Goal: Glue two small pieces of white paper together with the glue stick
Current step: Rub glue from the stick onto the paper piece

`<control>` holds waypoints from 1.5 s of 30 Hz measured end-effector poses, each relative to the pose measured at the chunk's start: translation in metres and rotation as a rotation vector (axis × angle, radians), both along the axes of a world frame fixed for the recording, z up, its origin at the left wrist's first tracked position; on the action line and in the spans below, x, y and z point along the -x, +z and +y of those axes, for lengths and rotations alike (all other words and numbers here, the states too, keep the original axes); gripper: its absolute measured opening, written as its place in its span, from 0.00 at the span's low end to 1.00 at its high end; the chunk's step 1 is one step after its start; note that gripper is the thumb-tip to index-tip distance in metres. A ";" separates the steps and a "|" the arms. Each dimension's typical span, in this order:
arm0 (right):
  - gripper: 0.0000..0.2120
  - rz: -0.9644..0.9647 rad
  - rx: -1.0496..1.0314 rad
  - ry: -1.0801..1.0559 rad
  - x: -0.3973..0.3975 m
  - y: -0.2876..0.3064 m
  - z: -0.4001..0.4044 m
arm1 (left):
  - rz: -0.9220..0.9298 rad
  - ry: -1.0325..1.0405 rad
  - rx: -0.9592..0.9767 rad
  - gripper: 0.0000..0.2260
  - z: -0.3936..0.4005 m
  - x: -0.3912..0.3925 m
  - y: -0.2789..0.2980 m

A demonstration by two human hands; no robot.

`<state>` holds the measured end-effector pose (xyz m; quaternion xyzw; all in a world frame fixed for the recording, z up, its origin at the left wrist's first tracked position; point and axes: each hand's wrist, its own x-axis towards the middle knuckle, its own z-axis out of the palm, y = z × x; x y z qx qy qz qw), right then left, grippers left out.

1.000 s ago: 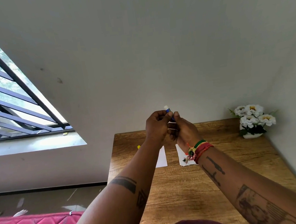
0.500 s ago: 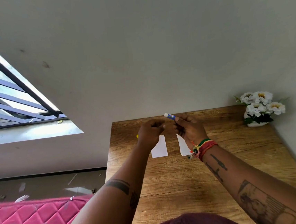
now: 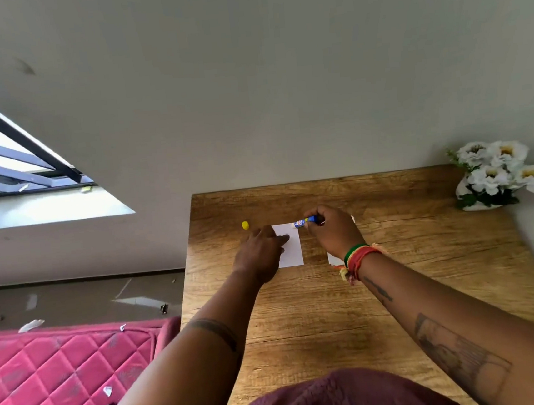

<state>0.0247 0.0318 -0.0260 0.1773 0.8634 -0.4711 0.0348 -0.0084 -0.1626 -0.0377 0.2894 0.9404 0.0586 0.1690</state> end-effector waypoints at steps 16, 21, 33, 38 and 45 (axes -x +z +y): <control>0.08 0.047 -0.402 0.314 0.022 -0.009 -0.003 | 0.041 0.017 0.012 0.20 0.001 0.003 -0.011; 0.07 0.058 -0.474 0.445 0.015 -0.002 -0.001 | 0.047 0.047 0.023 0.20 0.003 0.000 -0.012; 0.06 0.008 -0.516 0.574 -0.022 0.010 -0.004 | 0.055 0.076 0.087 0.23 0.010 -0.006 -0.011; 0.05 -0.025 -0.430 0.487 -0.025 0.010 0.001 | 0.085 0.058 0.098 0.23 0.012 -0.006 -0.011; 0.07 -0.020 -0.275 0.214 -0.024 0.008 0.024 | 0.166 -0.002 0.136 0.21 0.008 -0.014 -0.013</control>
